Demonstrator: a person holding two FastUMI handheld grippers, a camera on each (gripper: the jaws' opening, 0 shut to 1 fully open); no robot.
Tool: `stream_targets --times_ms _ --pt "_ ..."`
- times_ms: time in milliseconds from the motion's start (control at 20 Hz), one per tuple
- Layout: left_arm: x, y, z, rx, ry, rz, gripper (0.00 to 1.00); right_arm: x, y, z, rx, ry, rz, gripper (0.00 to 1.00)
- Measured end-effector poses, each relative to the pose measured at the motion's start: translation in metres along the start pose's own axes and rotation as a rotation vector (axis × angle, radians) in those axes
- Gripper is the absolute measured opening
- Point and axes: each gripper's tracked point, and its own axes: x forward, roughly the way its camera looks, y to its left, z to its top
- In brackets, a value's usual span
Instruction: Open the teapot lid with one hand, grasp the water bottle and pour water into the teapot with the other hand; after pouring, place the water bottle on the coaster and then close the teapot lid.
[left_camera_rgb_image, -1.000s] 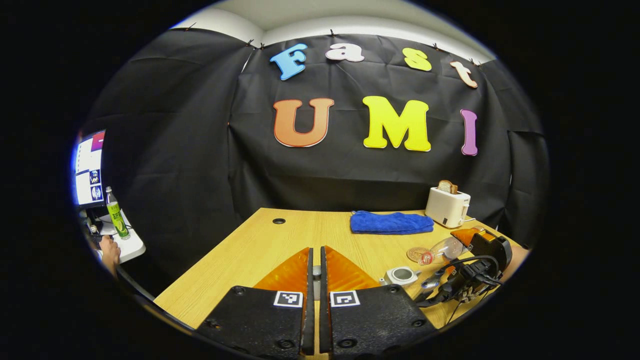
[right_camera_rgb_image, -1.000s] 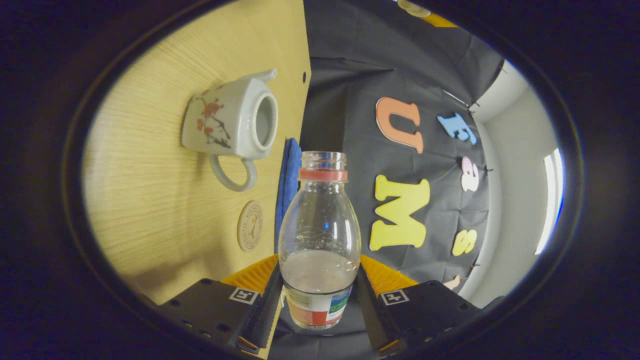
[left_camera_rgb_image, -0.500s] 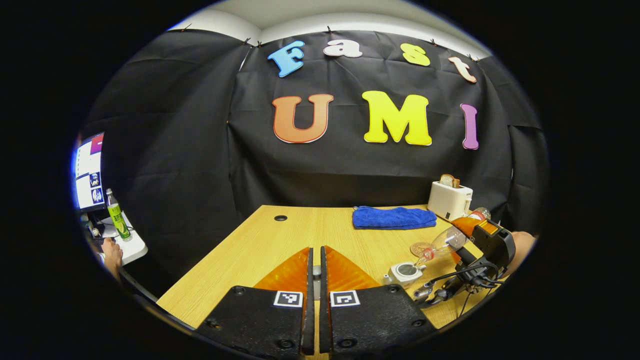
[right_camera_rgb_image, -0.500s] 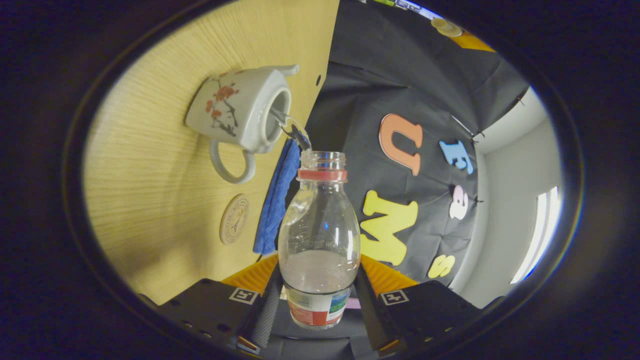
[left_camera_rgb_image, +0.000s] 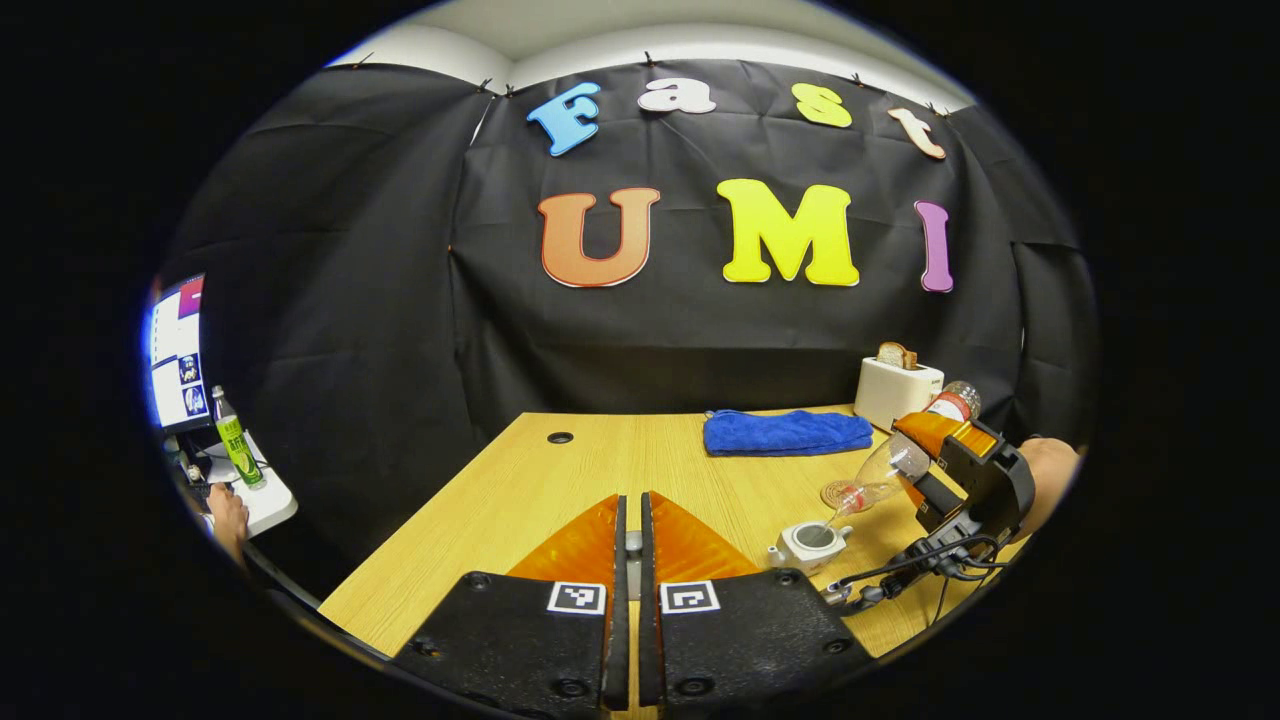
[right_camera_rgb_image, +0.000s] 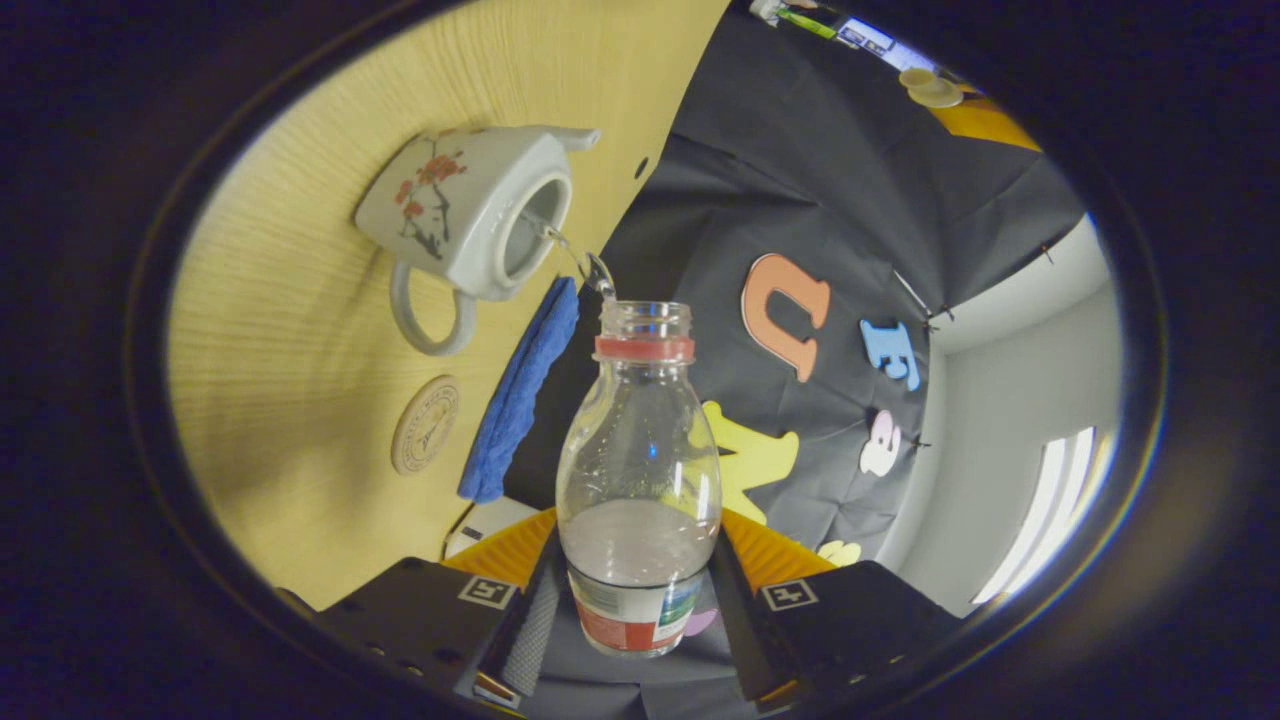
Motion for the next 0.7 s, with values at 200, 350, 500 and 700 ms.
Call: stream_targets --times_ms 200,350,500,700 --pt "-0.002 -0.001 0.000 0.002 0.000 0.000 0.06 0.002 -0.010 -0.001 -0.038 -0.003 -0.030 0.75" --pt "-0.001 -0.002 -0.002 0.004 0.002 -0.003 0.06 0.004 -0.019 -0.003 -0.087 -0.013 -0.064 0.73" --pt "-0.001 -0.002 -0.002 0.016 0.007 -0.004 0.06 0.002 -0.027 -0.004 -0.123 -0.024 -0.091 0.75" --pt "-0.003 -0.005 0.000 0.016 -0.002 -0.015 0.06 0.000 -0.040 -0.002 -0.145 -0.024 -0.134 0.73"
